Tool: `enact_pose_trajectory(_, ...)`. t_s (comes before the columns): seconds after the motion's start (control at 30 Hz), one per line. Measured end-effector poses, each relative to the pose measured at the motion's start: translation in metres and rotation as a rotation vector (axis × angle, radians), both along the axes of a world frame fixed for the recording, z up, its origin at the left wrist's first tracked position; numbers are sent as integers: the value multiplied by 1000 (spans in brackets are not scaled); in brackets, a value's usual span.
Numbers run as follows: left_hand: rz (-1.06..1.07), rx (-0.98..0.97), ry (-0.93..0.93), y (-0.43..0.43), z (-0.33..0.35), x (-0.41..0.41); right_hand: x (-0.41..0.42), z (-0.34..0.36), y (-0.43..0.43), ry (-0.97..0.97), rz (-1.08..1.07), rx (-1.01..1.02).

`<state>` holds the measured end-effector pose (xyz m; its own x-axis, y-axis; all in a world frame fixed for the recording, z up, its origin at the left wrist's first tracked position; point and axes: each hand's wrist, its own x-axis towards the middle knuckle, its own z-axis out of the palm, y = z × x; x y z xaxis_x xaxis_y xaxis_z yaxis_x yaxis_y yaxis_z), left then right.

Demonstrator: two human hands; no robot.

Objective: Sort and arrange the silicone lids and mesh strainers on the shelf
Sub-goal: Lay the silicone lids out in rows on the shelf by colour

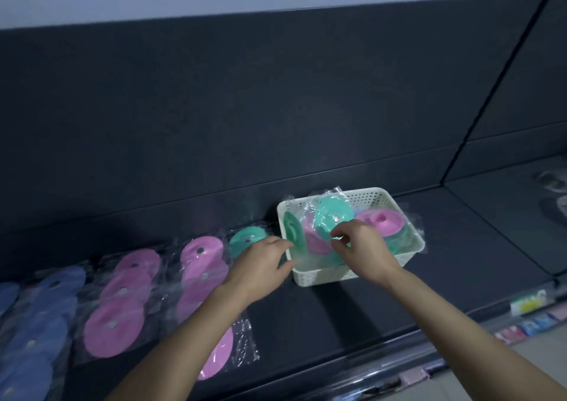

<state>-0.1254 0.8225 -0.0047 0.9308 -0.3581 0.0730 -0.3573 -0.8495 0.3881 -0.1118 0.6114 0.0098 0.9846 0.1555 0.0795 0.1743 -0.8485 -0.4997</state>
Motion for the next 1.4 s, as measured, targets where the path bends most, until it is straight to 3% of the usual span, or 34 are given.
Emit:
enact_pose_trajectory(0.27,-11,-58,-69,-58,-2,8,26,0,-67,-32,104,-143)
enact_pose_trajectory(0.5,-55,5,203,-95,-5,12,37,-13,-96,92,222,-171)
enact_pose_trajectory(0.7,-9,-3,216,-99,-9,6,47,-13,-103,210,195,-306)
enact_pose_trajectory(0.83,12,-51,240,-100,-9,5,46,-4,-98,74,241,-500)
enact_pose_trajectory(1.07,54,-189,234,-95,-8,5,45,1,-94,-101,104,-509)
enact_pose_trajectory(1.13,92,-214,207,-93,-4,7,47,8,-94,-189,-7,-314)
enact_pose_trajectory(1.23,217,-402,197,-93,4,9,49,20,-88,-181,-99,209)
enact_pose_trajectory(1.4,386,-872,287,-88,12,21,47,23,-61,185,-73,777)
